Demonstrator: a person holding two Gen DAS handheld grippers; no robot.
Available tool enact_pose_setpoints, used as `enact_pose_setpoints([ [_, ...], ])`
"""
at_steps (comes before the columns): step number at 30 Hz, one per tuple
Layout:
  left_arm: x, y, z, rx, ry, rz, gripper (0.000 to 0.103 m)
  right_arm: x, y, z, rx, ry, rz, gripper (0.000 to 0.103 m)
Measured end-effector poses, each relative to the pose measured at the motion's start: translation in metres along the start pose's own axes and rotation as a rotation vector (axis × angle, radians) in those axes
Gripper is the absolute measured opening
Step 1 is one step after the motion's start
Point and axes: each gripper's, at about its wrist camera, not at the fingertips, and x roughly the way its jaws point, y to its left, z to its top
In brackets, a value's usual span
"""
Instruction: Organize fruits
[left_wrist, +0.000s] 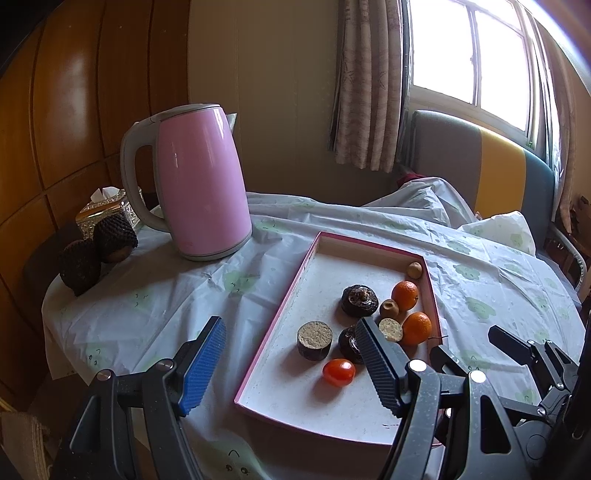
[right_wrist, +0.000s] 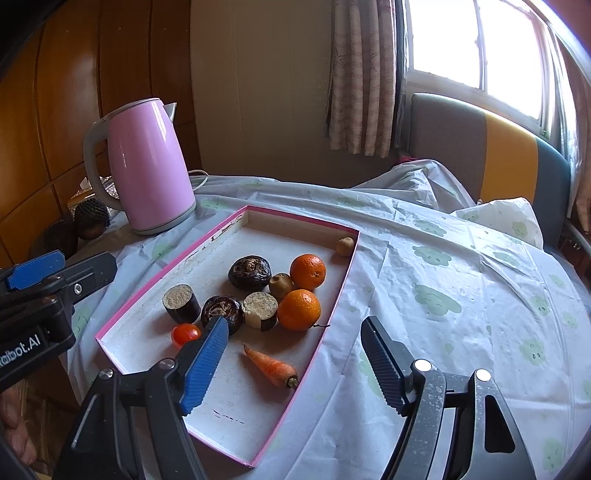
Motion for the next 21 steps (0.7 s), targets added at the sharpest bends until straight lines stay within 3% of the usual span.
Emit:
enact_pose_setpoints([
  [21,-0.0059,0.0055,0.0004,-0.018,-0.005,-0.005,0.074,-0.0018,0.0030,0.0001,-0.008,-0.002,0.000,0.077],
])
